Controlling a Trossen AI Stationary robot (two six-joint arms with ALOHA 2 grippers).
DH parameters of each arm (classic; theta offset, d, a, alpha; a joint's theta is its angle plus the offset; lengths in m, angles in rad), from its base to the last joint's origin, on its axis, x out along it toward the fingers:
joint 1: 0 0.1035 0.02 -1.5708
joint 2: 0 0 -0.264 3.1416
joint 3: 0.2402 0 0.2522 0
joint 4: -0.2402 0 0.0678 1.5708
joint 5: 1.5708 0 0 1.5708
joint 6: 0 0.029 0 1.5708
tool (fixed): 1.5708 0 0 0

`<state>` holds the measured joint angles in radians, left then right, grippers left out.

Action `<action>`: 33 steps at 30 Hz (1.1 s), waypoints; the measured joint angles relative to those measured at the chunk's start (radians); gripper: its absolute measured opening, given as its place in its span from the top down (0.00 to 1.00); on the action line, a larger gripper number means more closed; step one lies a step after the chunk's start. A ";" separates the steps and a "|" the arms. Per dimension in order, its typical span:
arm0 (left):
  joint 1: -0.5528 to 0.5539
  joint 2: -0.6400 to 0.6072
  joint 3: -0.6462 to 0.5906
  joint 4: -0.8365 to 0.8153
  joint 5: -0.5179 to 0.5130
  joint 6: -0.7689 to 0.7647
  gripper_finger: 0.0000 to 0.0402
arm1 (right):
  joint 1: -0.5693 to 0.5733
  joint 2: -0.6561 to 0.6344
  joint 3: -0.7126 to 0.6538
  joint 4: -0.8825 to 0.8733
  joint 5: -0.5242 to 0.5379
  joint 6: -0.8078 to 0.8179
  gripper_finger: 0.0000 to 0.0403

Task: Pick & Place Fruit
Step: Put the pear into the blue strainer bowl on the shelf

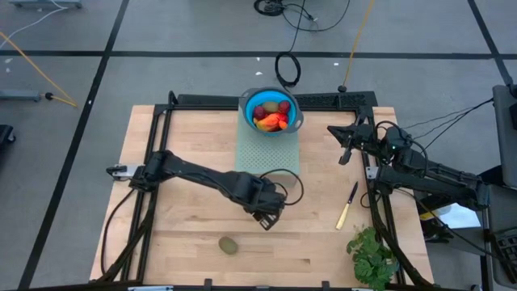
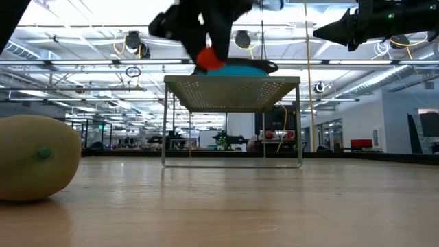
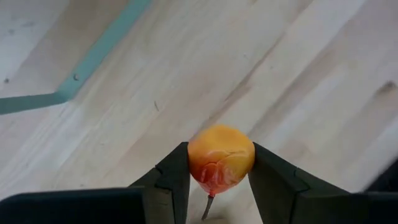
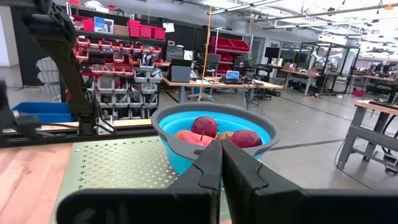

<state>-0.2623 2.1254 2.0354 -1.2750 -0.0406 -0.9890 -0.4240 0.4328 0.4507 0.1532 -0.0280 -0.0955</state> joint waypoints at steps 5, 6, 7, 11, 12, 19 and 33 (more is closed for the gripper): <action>0.000 0.000 0.102 -0.057 -0.001 0.000 0.66 | 0.000 0.000 0.000 0.000 0.000 -0.007 0.99; 0.000 0.000 0.118 -0.061 -0.001 -0.001 0.66 | 0.000 0.000 0.000 0.000 0.000 -0.007 0.99; 0.000 0.000 0.132 -0.062 -0.002 -0.004 0.66 | 0.000 0.000 0.000 0.000 0.000 -0.007 0.99; 0.000 0.000 0.174 -0.060 -0.009 -0.008 0.66 | 0.000 0.000 0.000 0.000 0.000 -0.007 0.99; 0.000 -0.001 0.179 -0.060 -0.010 -0.008 0.66 | 0.000 0.000 0.000 0.000 0.000 -0.007 0.99; 0.001 -0.002 0.180 -0.060 -0.027 -0.007 0.66 | 0.000 0.000 0.000 0.000 0.000 -0.007 0.99; 0.080 -0.002 0.180 -0.006 -0.126 -0.204 0.66 | 0.000 0.000 0.000 0.000 0.000 -0.007 0.99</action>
<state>-0.1820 2.1239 2.2158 -1.2814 -0.1671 -1.1926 -0.4236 0.4328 0.4507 0.1532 -0.0280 -0.1020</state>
